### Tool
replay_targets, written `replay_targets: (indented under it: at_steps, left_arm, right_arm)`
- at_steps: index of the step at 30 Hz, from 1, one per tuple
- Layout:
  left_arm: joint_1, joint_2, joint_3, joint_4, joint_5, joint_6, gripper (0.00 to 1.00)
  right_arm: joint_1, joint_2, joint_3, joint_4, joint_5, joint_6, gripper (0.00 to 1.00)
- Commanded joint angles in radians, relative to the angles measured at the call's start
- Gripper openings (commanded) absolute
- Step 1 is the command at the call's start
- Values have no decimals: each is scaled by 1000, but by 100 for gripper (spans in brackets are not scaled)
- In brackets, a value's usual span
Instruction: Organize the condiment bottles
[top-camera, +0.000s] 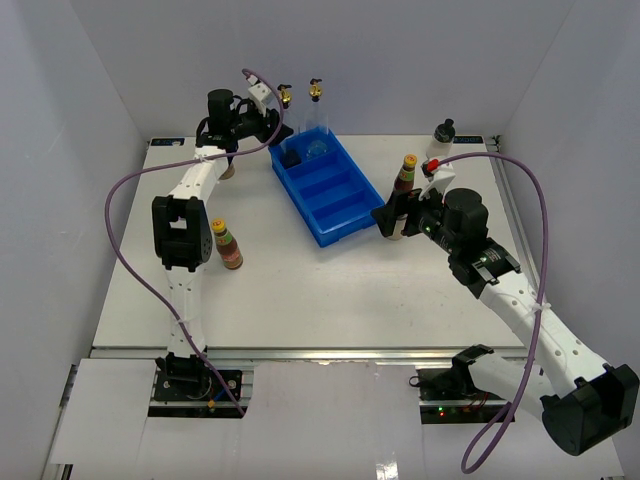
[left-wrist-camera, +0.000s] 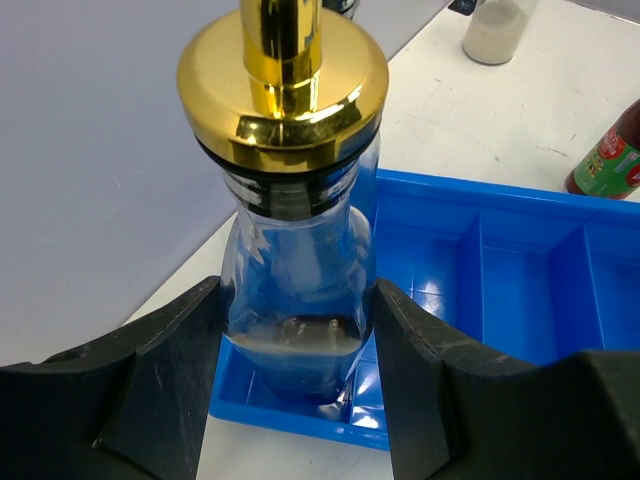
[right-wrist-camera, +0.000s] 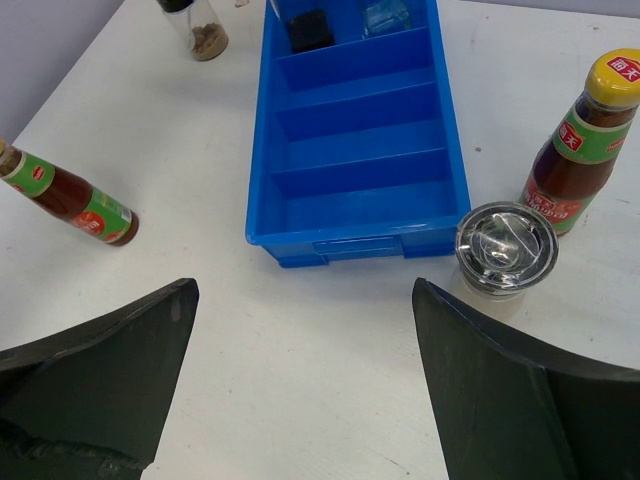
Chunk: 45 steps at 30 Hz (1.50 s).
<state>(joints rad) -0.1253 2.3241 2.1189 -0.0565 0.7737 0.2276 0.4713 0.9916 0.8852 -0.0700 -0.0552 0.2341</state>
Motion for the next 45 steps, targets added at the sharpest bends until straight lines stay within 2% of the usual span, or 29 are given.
replay_targets:
  at_steps: [1, 12, 13, 15, 18, 23, 26, 29, 38, 45]
  left_arm:
    - [3, -75, -18, 122, 88, 7, 0]
    - [1, -43, -49, 174, 83, -26, 6]
    - [1, -43, -55, 181, 82, -31, 9]
    - [0, -41, -71, 208, 62, -45, 25]
    - [0, -33, -73, 207, 44, -51, 42]
    - [0, -30, -71, 204, 36, -54, 60]
    - [0, -26, -67, 202, 38, -62, 66]
    - [-2, -31, -62, 191, 22, -63, 80]
    - [-5, -62, -51, 146, -122, -97, 97]
    - [-5, -197, -200, 171, -265, -91, 98]
  right_arm:
    - [-2, 7, 8, 53, 5, -13, 94]
    - [-2, 2, 12, 44, -15, -18, 94]
    - [-2, 2, 12, 44, -21, -18, 94]
    - [-3, 9, 15, 42, -34, -21, 94]
    - [-3, 12, 20, 33, -28, -22, 94]
    - [-3, 2, 15, 35, -24, -24, 94]
    - [-3, 1, 15, 35, -23, -27, 94]
    - [-3, 0, 17, 34, -23, -26, 94]
    - [-3, -4, 9, 40, -16, -30, 94]
    - [-3, -25, 10, 24, -20, -32, 93]
